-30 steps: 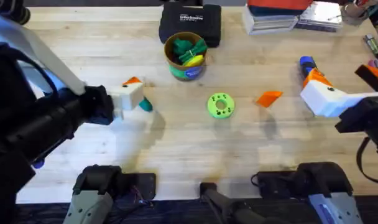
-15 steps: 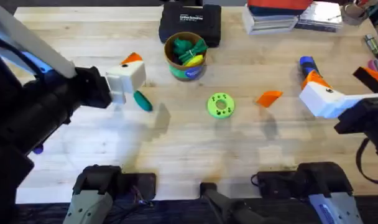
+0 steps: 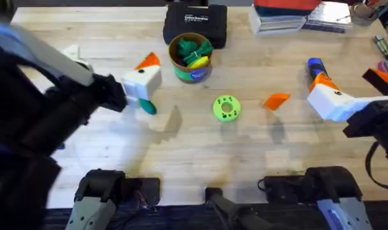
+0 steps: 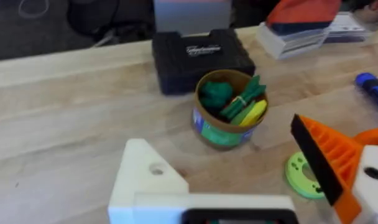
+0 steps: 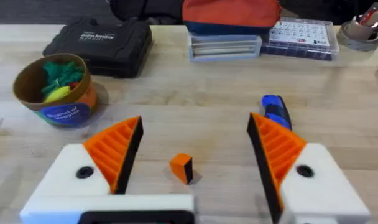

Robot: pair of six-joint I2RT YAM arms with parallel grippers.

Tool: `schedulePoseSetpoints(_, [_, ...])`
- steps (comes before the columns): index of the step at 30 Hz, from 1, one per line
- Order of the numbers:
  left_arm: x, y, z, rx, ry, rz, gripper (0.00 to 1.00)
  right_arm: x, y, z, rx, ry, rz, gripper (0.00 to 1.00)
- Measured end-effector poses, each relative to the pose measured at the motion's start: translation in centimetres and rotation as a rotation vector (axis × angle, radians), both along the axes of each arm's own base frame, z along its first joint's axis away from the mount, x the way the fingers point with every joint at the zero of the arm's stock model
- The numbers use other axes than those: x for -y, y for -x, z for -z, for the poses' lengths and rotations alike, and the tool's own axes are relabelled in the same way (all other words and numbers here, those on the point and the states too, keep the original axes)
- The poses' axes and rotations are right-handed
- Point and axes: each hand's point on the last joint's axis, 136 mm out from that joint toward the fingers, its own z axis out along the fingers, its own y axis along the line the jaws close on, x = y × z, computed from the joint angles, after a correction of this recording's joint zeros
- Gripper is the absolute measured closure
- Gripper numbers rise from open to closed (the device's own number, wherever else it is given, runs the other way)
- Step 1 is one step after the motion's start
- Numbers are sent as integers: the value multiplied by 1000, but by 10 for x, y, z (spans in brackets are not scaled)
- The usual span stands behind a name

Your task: Pick up the gripper from the table and insert it into the empty holder that is missing its gripper. Then pick up a screw, insert it into the mounting hole, and use the screwdriver to tighten it. Finally, clean up the table by picking up the vegetable and placing it into the bucket.

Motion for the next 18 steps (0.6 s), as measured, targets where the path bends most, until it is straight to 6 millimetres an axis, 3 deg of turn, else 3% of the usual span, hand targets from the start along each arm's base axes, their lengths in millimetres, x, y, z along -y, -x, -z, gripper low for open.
schedulePoseSetpoints(8, [43,22,25,311,57,216,16,0,0,0,0,0,0,8])
schedulePoseSetpoints(16, [60,33,56,377,140,293,15,0,0,0,0,0,0,8])
schedulePoseSetpoints(18, [64,33,72,326,151,303,15,0,0,0,0,0,0,8])
